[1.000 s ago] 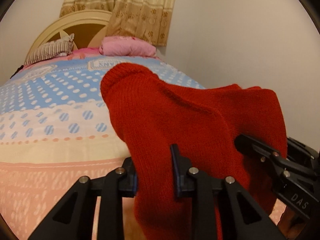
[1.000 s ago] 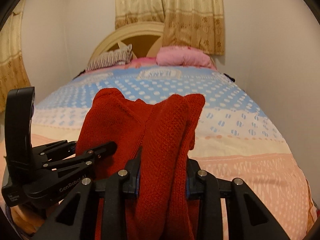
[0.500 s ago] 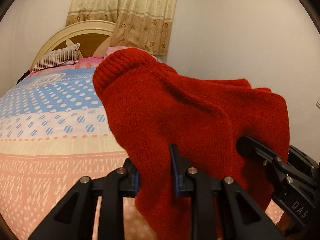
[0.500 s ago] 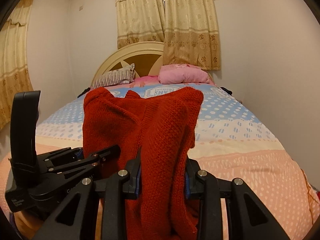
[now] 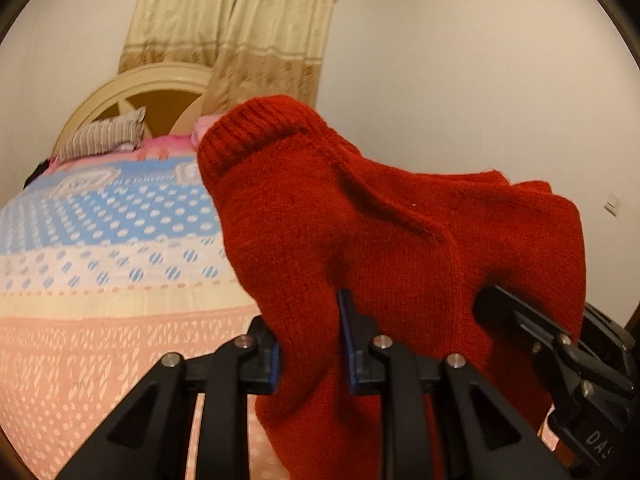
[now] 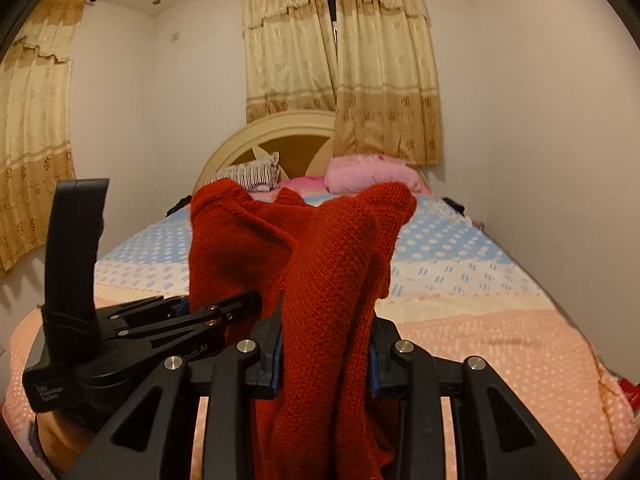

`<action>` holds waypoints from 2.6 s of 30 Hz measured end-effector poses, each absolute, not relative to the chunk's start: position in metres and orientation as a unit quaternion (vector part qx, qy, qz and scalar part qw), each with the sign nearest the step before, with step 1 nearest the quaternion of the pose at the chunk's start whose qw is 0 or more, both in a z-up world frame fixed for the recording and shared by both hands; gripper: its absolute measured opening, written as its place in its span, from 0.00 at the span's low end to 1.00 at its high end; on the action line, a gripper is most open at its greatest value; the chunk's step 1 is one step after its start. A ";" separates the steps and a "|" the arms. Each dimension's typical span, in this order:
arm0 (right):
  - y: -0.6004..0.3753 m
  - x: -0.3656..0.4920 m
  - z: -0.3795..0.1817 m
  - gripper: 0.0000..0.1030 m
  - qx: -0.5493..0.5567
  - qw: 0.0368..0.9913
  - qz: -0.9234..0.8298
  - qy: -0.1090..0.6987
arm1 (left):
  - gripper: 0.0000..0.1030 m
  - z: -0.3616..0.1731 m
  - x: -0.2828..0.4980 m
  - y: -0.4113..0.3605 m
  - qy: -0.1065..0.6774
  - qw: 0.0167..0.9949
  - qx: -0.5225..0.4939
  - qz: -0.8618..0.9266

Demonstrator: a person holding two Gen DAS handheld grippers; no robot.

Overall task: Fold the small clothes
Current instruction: 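Grasp the bundle edge with both tools and lift it up, then fold the lifted half over the bundle with both tools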

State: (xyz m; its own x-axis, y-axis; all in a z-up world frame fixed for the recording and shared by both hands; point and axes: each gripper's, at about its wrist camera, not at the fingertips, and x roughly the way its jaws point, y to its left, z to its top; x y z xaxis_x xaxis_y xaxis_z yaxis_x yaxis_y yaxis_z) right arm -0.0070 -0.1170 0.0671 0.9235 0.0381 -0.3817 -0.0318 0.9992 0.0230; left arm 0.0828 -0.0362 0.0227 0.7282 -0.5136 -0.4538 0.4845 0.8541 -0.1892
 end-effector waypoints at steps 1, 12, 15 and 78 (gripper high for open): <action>-0.119 -0.012 0.068 0.30 0.006 0.981 0.016 0.192 | 0.24 0.024 0.080 -0.041 0.253 0.928 -0.025 -0.274; -0.207 -0.054 0.039 0.30 0.047 0.970 -0.071 0.230 | 0.23 -0.015 0.081 -0.148 0.316 0.886 0.028 -0.339; -0.242 -0.057 0.023 0.30 0.066 0.963 -0.096 0.242 | 0.23 -0.026 0.082 -0.182 0.312 0.886 0.058 -0.338; -0.444 0.003 -0.064 0.42 0.141 0.917 -0.186 0.324 | 0.62 -0.104 0.154 -0.275 0.424 0.879 0.090 -0.199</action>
State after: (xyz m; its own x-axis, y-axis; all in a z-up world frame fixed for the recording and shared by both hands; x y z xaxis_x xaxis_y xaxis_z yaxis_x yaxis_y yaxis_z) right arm 0.0027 -0.4439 -0.0641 0.7205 -0.2504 -0.6467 0.4332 0.8907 0.1377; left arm 0.1542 -0.2747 -0.1043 0.5617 -0.2733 -0.7809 0.4255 0.9049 -0.0107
